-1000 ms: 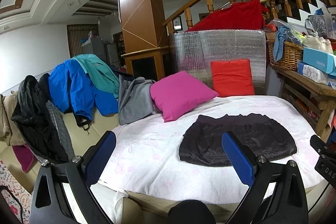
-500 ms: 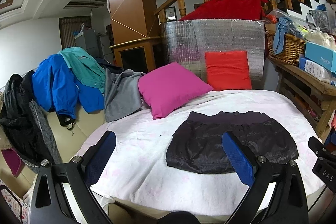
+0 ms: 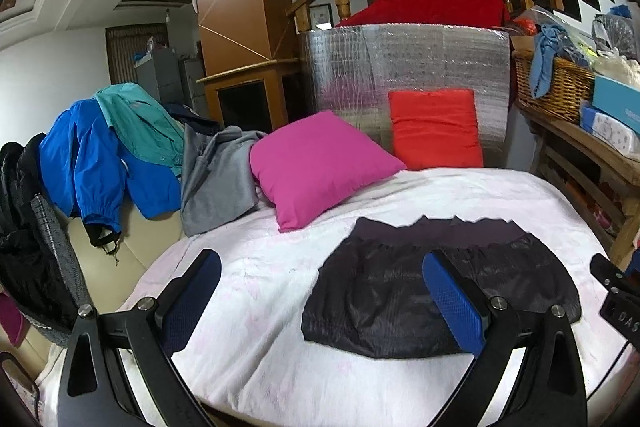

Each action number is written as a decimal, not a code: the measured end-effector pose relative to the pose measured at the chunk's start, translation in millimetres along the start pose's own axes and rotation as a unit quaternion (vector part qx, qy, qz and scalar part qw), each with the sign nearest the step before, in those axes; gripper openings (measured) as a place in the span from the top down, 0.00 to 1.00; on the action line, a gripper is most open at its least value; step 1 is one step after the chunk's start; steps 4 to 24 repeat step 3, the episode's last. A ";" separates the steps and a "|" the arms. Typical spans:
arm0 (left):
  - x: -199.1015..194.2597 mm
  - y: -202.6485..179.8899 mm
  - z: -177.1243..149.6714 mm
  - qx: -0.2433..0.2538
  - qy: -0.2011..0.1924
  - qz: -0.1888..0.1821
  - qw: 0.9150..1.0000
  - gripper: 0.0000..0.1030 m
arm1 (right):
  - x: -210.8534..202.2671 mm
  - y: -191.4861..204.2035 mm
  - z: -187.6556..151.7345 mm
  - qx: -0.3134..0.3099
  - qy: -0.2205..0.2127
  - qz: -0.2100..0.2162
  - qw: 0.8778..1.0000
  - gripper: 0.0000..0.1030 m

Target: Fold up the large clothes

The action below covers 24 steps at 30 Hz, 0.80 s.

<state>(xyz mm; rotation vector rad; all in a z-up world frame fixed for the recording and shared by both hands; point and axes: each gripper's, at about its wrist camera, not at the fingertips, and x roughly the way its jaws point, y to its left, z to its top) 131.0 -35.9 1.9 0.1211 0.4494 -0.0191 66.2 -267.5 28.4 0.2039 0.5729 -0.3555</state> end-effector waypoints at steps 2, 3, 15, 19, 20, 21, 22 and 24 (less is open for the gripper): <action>17.5 3.3 0.7 -0.004 0.002 0.001 1.000 0.02 | 13.5 -9.2 4.5 0.006 0.002 -0.010 1.000 0.17; 28.3 6.6 1.4 -0.006 0.009 0.004 1.000 0.02 | 22.5 -17.4 6.2 0.012 0.003 -0.017 1.000 0.17; 28.3 6.6 1.4 -0.006 0.009 0.004 1.000 0.02 | 22.5 -17.4 6.2 0.012 0.003 -0.017 1.000 0.17; 28.3 6.6 1.4 -0.006 0.009 0.004 1.000 0.02 | 22.5 -17.4 6.2 0.012 0.003 -0.017 1.000 0.17; 28.3 6.6 1.4 -0.006 0.009 0.004 1.000 0.02 | 22.5 -17.4 6.2 0.012 0.003 -0.017 1.000 0.17; 28.3 6.6 1.4 -0.006 0.009 0.004 1.000 0.02 | 22.5 -17.4 6.2 0.012 0.003 -0.017 1.000 0.17; 28.3 6.6 1.4 -0.006 0.009 0.004 1.000 0.02 | 22.5 -17.4 6.2 0.012 0.003 -0.017 1.000 0.17; 28.3 6.6 1.4 -0.006 0.009 0.004 1.000 0.02 | 22.5 -17.4 6.2 0.012 0.003 -0.017 1.000 0.17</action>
